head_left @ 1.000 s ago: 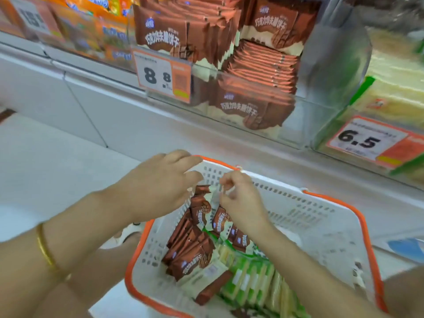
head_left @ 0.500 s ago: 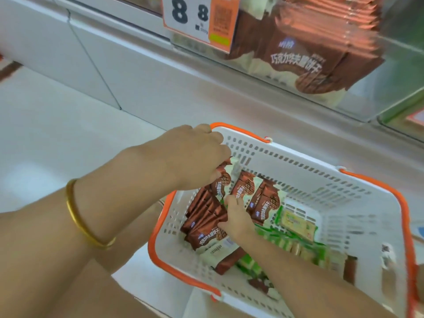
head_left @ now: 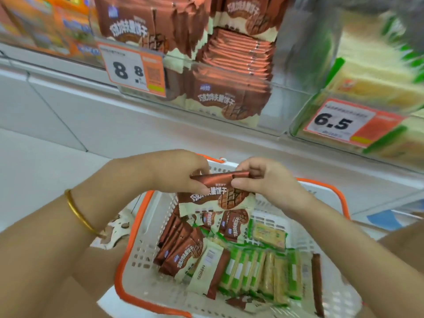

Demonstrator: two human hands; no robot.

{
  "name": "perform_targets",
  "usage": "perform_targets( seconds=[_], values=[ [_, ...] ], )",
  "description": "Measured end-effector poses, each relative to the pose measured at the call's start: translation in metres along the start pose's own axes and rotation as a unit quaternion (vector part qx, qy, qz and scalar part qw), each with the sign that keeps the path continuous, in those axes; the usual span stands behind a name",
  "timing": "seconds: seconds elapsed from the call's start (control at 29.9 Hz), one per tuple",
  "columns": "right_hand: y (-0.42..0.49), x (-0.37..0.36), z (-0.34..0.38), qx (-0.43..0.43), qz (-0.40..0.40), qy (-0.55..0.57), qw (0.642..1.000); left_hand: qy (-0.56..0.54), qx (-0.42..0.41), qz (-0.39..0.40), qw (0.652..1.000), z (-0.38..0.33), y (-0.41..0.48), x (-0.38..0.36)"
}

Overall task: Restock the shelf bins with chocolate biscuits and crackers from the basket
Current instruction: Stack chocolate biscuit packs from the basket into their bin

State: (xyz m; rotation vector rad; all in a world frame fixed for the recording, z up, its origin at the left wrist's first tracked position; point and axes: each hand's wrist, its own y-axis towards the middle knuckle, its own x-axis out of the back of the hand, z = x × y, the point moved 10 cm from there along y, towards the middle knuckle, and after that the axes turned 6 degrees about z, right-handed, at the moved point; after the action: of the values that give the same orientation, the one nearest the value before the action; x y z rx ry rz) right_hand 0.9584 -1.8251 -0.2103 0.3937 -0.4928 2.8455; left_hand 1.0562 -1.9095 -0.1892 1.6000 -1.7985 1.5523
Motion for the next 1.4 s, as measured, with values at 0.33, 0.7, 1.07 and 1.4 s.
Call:
perform_targets(
  seconds=[0.33,0.7,1.07,1.4],
  values=[
    [-0.051,0.097,0.200,0.170,-0.238,-0.343,0.893,-0.070,-0.119,-0.462,0.876,-0.055,-0.069,0.170],
    [0.108,0.157,0.231,0.069,-0.341,-0.419,0.839,0.204,-0.040,-0.435,0.876,-0.043,-0.020,0.126],
    [0.143,0.180,0.222,0.033,-0.367,-0.461,0.808,0.190,-0.055,-0.423,0.884,-0.041,-0.020,0.127],
    [0.120,0.166,0.235,-0.004,-0.401,-0.538,0.742,0.187,-0.075,-0.416,0.887,-0.039,-0.021,0.127]
  ],
)
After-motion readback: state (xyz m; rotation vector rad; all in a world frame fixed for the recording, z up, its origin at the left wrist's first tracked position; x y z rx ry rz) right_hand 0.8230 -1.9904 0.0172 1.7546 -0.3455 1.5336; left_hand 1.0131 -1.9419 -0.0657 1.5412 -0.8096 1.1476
